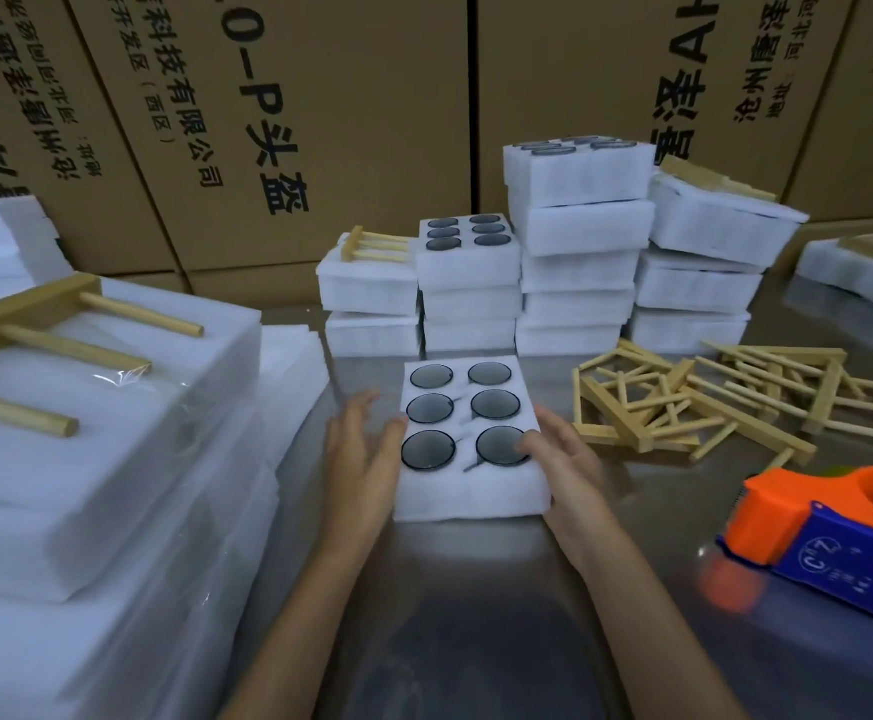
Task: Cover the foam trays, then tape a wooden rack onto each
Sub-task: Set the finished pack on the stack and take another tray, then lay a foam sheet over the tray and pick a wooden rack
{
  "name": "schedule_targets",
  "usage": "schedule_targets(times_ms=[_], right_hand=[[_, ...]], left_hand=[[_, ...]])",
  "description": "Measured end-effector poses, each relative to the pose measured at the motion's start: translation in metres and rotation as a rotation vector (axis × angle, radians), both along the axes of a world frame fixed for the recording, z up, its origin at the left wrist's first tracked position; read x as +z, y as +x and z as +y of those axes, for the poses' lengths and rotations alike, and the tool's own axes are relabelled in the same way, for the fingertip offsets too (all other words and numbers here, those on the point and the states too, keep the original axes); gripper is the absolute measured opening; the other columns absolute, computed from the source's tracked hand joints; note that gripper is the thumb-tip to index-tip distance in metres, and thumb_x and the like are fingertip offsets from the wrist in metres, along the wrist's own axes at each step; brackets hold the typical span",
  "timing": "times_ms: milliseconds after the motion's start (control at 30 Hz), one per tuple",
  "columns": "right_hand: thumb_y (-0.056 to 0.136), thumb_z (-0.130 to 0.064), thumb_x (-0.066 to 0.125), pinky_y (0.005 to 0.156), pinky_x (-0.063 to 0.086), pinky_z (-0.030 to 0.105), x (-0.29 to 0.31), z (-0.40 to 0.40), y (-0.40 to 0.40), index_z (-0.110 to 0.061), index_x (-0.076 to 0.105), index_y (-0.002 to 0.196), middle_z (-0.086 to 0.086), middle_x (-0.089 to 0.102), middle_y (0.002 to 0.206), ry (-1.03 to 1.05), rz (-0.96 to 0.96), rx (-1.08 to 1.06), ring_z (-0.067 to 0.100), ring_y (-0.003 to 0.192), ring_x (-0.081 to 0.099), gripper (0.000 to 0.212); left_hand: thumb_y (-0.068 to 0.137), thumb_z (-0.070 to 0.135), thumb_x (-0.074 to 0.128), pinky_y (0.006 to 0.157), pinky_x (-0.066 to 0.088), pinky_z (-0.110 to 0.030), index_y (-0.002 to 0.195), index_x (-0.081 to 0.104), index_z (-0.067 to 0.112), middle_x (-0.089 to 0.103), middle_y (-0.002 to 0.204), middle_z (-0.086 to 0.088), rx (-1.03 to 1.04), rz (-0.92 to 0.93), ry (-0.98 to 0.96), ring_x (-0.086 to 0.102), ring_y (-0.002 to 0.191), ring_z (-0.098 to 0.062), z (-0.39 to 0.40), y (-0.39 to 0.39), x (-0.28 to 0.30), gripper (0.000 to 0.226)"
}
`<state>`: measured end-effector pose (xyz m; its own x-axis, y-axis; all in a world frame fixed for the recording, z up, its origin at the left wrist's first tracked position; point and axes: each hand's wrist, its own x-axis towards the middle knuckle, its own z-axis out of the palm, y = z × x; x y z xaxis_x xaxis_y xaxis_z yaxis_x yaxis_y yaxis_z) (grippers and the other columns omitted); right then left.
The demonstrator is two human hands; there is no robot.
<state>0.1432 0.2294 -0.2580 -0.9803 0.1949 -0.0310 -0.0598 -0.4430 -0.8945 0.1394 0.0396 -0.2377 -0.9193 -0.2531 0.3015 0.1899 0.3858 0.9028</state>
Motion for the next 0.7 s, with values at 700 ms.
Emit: schedule_targets(times_ms=[700], right_hand=[[0.083,0.001,0.060,0.078,0.054,0.031,0.002,0.002,0.001,-0.022,0.063,0.119,-0.006,0.074,0.109,0.031,-0.028,0.062,0.016,0.103,0.070,0.043]], left_hand=[[0.096,0.038,0.053,0.121,0.006,-0.044,0.150,0.031,0.011,0.010,0.164,-0.022,0.595,-0.495,-0.956,0.009,0.151,-0.039,-0.044,-0.114,0.018,0.064]])
